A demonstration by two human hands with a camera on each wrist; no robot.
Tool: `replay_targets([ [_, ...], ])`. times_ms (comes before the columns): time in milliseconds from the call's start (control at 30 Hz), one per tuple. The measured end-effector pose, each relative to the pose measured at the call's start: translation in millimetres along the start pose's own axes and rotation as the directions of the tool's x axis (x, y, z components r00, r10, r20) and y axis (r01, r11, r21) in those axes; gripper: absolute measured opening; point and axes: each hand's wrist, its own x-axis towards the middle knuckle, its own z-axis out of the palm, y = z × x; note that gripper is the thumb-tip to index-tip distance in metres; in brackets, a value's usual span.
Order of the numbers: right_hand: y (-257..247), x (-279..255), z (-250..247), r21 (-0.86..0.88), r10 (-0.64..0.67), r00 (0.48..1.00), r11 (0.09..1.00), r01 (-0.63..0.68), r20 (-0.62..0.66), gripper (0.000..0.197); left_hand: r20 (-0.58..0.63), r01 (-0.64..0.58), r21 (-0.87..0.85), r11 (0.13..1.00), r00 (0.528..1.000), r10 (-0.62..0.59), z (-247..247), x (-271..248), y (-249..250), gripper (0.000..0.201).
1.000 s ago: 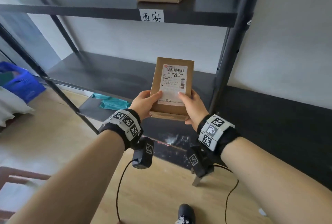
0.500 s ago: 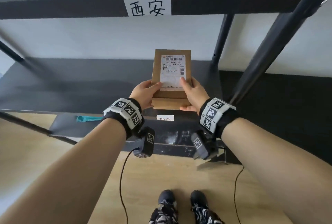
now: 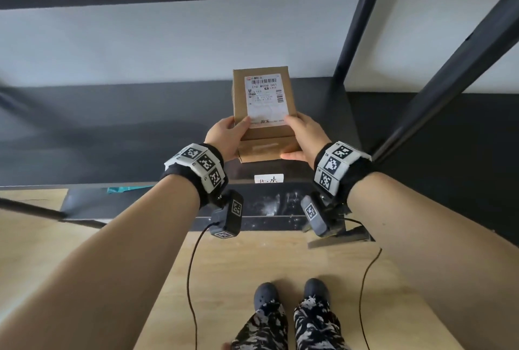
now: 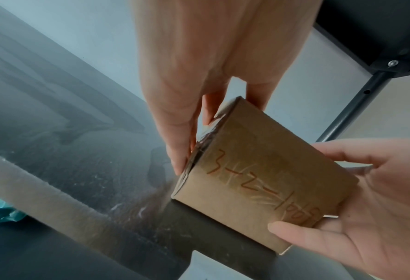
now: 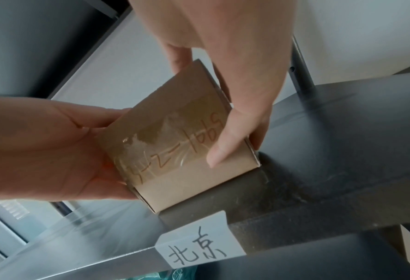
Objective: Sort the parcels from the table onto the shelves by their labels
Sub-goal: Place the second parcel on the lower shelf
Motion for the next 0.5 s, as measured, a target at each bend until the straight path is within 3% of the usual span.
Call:
replay_targets([
  [333, 8.3, 8.2, 3.3, -0.027, -0.066, 0.998, 0.997, 0.066, -0.023, 0.04, 0.012, 0.008, -0.017, 1.0, 1.0, -0.007, -1.5, 10.4, 2.0, 0.036],
  [500, 5.9, 11.3, 8.4, -0.045, -0.087, 0.996, 0.995, 0.086, -0.024, 0.045, 0.036, 0.021, -0.138, 0.99, 0.999, -0.016, -7.1, 14.9, -0.7, 0.032],
])
